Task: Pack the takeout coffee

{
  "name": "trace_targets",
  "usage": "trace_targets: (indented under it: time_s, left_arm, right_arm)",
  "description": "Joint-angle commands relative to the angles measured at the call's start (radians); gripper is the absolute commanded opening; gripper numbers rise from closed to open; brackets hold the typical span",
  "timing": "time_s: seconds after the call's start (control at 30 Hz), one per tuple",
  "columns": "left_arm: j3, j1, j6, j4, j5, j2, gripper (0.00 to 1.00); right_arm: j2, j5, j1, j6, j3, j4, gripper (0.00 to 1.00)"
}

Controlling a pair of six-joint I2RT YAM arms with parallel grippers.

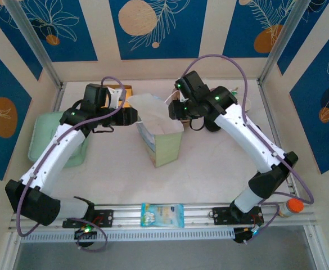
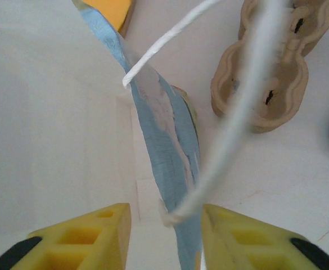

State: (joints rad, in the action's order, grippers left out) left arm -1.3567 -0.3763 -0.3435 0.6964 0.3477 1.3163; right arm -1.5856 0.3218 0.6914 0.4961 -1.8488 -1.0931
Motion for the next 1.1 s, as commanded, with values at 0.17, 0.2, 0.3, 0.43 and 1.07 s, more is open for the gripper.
trace_targets:
  time_s: [0.17, 0.2, 0.3, 0.43, 1.07]
  left_arm:
    - [-0.083, 0.007, -0.002, 0.002, 0.001, 0.011, 0.61]
    - [-0.089, 0.011, -0.003, 0.004, 0.005, 0.017, 0.61]
    - [-0.105, 0.024, -0.008, -0.005, 0.027, 0.031, 0.62]
    - [-0.143, 0.038, -0.012, -0.006, 0.059, 0.059, 0.63]
    - [-0.318, 0.129, 0.062, 0.109, 0.028, 0.075, 0.79]
  right_arm:
    - [0.063, -0.07, -0.015, 0.004, 0.062, -0.004, 0.41]
    - [0.069, -0.081, -0.016, 0.006, 0.075, 0.005, 0.4]
    - [0.088, -0.12, -0.019, 0.014, 0.117, 0.036, 0.38]
    - [0.095, -0.199, -0.018, 0.022, 0.159, 0.07, 0.36]
    - [0.232, -0.17, -0.081, 0.068, 0.206, 0.095, 0.55]
